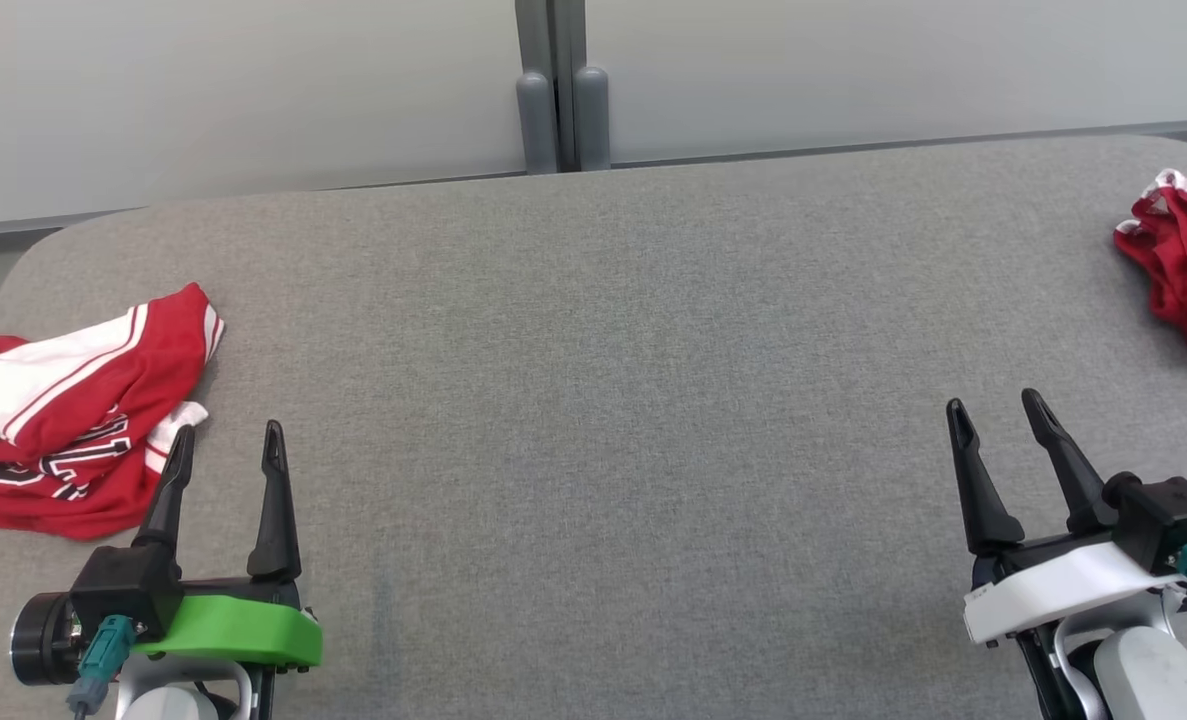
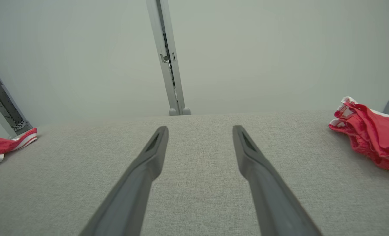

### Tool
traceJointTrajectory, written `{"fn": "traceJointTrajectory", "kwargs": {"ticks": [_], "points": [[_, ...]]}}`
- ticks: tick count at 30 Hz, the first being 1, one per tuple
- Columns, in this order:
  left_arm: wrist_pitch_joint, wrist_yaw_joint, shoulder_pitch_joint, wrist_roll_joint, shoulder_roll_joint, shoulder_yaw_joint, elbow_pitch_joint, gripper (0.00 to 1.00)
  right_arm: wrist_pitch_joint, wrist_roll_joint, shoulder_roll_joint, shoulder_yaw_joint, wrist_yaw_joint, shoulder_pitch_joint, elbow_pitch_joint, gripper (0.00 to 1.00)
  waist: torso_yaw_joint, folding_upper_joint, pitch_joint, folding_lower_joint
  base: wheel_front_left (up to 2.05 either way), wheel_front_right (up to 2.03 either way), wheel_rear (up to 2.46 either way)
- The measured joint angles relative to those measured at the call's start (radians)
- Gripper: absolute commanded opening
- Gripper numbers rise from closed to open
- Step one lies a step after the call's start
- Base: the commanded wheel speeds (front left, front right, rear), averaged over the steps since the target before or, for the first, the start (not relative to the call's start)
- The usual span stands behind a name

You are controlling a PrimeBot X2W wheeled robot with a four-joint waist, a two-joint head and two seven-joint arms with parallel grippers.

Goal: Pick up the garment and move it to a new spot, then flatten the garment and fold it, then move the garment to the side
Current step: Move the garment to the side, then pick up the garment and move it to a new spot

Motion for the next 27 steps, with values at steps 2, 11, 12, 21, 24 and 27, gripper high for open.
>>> {"fn": "traceJointTrajectory", "kwargs": {"ticks": [2,11,12,21,24,27], "points": [[0.0,-0.003,0.0,0.0,0.0,0.002,0.004,1.0,0.0,-0.006,0.006,-0.005,0.0,0.008,-0.004,1.0,0.005,0.0,-0.005,0.0,0.0,0.0,0.0],[0.0,-0.012,0.001,0.007,0.0,0.011,0.014,1.0,0.0,-0.016,0.024,-0.014,0.0,0.019,-0.01,1.0,0.015,0.0,-0.018,0.0,0.0,0.0,0.0],[0.0,-0.013,0.001,0.007,0.0,0.012,0.014,1.0,0.0,-0.016,0.025,-0.015,0.0,0.02,-0.01,1.0,0.015,0.0,-0.019,0.0,0.0,0.0,0.0],[0.0,-0.015,0.003,0.015,-0.003,0.018,0.013,1.0,0.0,-0.017,0.033,-0.018,0.0,0.03,-0.01,1.0,0.021,0.0,-0.02,0.0,0.0,0.0,0.0],[0.0,-0.016,0.003,0.017,-0.003,0.021,0.014,1.0,0.0,-0.017,0.034,-0.018,0.0,0.03,-0.01,1.0,0.026,0.0,-0.019,0.0,0.0,0.0,0.0],[0.0,-0.018,0.003,0.019,-0.004,0.023,0.014,1.0,0.0,-0.022,0.042,-0.019,0.0,0.031,-0.01,1.0,0.034,0.0,-0.019,0.0,0.0,0.0,0.0]]}}
